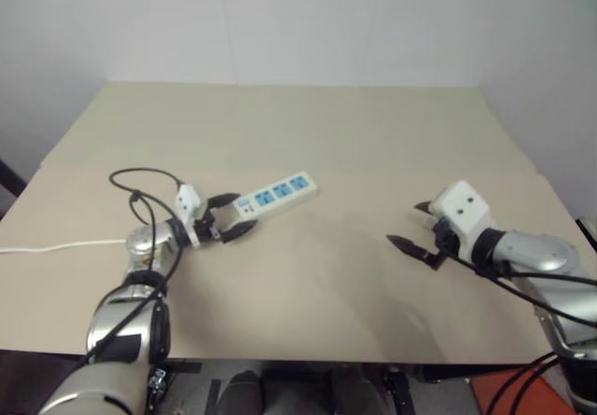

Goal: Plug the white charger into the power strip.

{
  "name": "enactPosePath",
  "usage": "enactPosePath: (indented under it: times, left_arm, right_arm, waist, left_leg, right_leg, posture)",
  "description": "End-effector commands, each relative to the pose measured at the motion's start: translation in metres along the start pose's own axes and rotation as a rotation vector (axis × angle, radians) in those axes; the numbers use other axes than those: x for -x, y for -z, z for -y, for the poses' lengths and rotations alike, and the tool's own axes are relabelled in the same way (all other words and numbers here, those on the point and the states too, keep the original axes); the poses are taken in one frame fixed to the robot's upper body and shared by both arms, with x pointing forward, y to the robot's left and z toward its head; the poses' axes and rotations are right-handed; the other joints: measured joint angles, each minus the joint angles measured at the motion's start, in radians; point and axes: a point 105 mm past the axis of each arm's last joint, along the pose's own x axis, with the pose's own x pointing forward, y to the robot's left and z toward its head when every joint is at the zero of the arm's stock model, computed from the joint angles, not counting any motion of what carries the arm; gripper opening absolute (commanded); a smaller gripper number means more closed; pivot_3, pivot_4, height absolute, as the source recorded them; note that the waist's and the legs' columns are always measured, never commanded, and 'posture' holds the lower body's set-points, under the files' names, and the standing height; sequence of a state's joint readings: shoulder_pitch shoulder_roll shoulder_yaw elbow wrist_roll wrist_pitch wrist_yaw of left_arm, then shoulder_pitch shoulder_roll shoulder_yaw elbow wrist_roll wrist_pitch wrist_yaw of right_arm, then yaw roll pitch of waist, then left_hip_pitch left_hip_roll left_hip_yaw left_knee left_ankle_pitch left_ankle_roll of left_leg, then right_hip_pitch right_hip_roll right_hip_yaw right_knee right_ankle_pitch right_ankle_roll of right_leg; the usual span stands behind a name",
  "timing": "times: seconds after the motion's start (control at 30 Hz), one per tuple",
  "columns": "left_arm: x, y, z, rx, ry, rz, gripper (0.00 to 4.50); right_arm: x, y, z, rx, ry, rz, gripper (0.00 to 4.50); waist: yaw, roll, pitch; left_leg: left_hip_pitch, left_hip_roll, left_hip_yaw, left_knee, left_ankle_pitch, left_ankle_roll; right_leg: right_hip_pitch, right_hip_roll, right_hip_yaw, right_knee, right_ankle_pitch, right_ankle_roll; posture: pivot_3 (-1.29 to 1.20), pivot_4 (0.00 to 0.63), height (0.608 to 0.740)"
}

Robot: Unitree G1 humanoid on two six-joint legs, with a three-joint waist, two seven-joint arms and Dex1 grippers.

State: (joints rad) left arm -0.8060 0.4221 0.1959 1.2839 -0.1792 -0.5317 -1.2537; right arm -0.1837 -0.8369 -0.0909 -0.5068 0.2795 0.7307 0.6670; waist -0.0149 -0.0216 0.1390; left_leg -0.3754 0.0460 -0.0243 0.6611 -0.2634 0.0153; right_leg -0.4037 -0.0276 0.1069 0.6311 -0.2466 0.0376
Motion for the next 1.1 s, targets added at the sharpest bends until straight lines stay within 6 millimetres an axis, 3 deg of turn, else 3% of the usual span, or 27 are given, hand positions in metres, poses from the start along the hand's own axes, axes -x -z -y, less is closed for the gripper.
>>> enactPosePath:
  times: [0.03,0.37,0.53,0.57,0.73,0.93,1.1]
  left_arm:
    - [-0.002,-0.003,-0.005,-0.016,-0.025,-0.015,4.46]
    - [-0.001,0.005,-0.004,0.007,-0.02,-0.057,4.46]
    - [-0.001,0.005,-0.003,0.0,-0.019,-0.053,3.27]
    - [-0.001,0.005,-0.003,-0.001,-0.019,-0.055,3.22]
    - [-0.004,0.006,0.004,0.026,0.041,-0.059,3.22]
    - [-0.01,0.004,0.029,0.023,0.247,-0.042,3.22]
    - [-0.016,0.005,0.05,-0.001,0.395,-0.039,3.22]
  right_arm:
    - [0.008,-0.011,0.005,0.033,0.029,0.024,4.5]
    - [0.008,-0.011,0.003,0.026,0.03,0.025,4.5]
    - [0.006,-0.011,0.002,0.021,0.027,0.026,4.5]
    - [0.006,-0.011,0.002,0.021,0.026,0.026,4.5]
    - [0.006,-0.011,0.002,0.02,0.024,0.025,4.5]
    - [0.009,-0.012,0.008,0.018,0.015,-0.01,4.5]
    - [0.012,-0.009,0.029,-0.019,0.045,-0.151,4.5]
  waist:
    - [0.0,0.0,0.0]
    - [0.0,0.0,0.0]
    - [0.0,0.0,0.0]
    - [0.0,0.0,0.0]
    - [0.0,0.0,0.0]
    - [0.004,0.0,0.0]
    - [0.002,0.0,0.0]
  left_leg:
    - [0.0,0.0,0.0,0.0,0.0,0.0]
    - [0.0,0.0,0.0,0.0,0.0,0.0]
    - [0.0,0.0,0.0,0.0,0.0,0.0]
    - [0.0,0.0,0.0,0.0,0.0,0.0]
    - [0.0,0.0,0.0,0.0,0.0,0.0]
    - [0.0,-0.001,0.0,0.0,0.0,0.0]
    - [0.0,-0.001,0.0,0.0,0.0,0.0]
  right_leg:
    - [0.0,0.0,0.0,0.0,0.0,0.0]
    - [0.0,0.0,0.0,0.0,0.0,0.0]
    - [0.0,0.0,0.0,0.0,0.0,0.0]
    - [0.0,0.0,0.0,0.0,0.0,0.0]
    - [0.0,0.0,0.0,0.0,0.0,0.0]
    - [0.0,0.0,0.0,0.0,0.0,0.0]
    - [0.0,-0.001,0.0,0.0,0.0,0.0]
  posture:
    - [0.0,0.15,0.74]
    - [0.0,0.15,0.74]
    - [0.0,0.15,0.74]
    - [0.0,0.15,0.74]
    - [0.0,0.15,0.74]
    - [0.0,0.15,0.74]
    - [0.0,0.15,0.74]
